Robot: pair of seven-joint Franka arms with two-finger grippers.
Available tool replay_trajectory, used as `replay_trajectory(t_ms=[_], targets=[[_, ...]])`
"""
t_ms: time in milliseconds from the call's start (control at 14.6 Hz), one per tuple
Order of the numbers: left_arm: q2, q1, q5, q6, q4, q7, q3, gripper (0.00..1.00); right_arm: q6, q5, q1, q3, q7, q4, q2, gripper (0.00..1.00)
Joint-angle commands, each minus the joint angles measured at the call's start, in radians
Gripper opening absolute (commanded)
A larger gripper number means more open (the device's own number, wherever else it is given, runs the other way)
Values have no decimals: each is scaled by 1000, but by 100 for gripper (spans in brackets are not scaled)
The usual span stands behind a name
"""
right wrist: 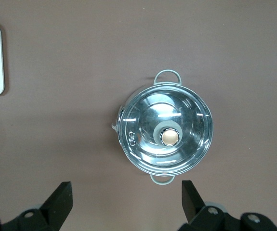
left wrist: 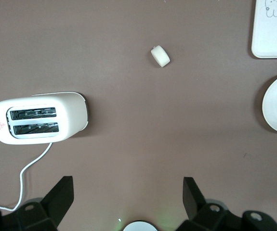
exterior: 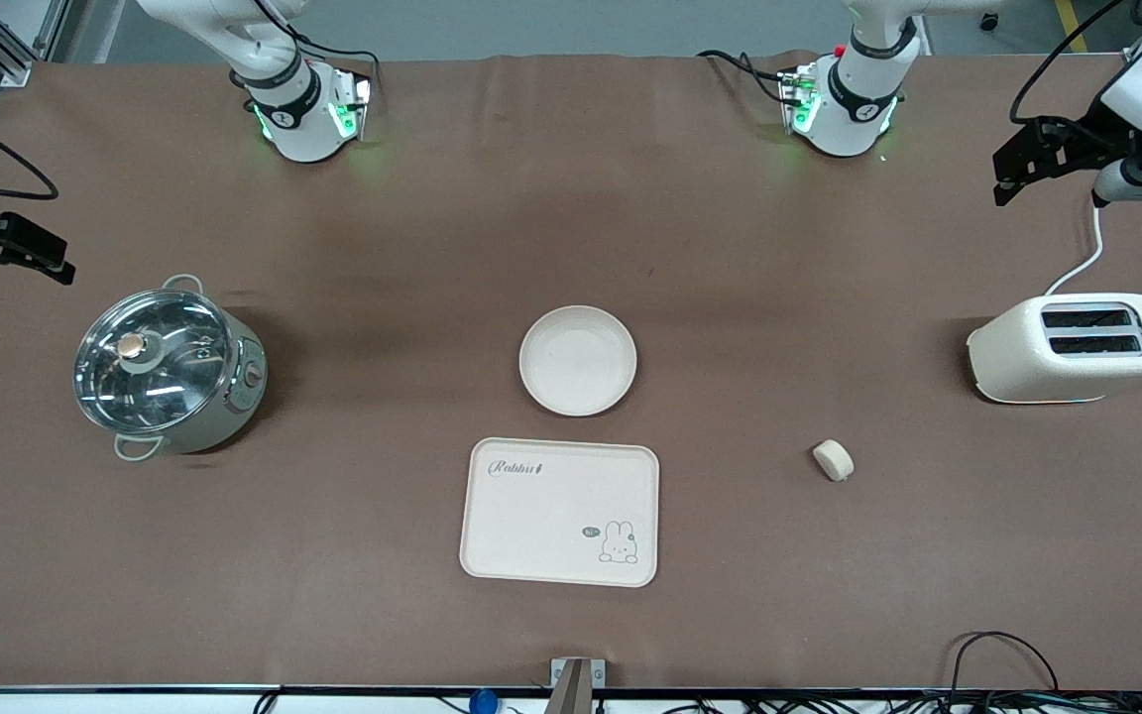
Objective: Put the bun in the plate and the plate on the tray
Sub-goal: 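Grasp the cream bun with the left gripper while the right gripper moves toward the plate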
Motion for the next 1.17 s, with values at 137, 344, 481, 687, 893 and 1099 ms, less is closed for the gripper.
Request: replay_trajectory(t_ms=[137,344,481,687,893,1099], targets=[[36,0,-2,-2,23,20,6,100,7,8,-19,10,-4,-10,-13,100],[151,1,-8,23,63,-4,10,100,16,23,-11,15,4,-10,-11,100],[221,-2,-2,105,52,-67,10,100,8,81,16,21,63,-11,-11,100],[362,-16,-13,156,43,-270,-1,100,55,88,128,25,153,-28,39,100],[490,-17,-17,295,5,-375,-9,100,149,89,197,27,263,-59,105,100],[606,-25,-19,455,-22,-470,-26,100,265,112,274,27,345,-155,127,100]])
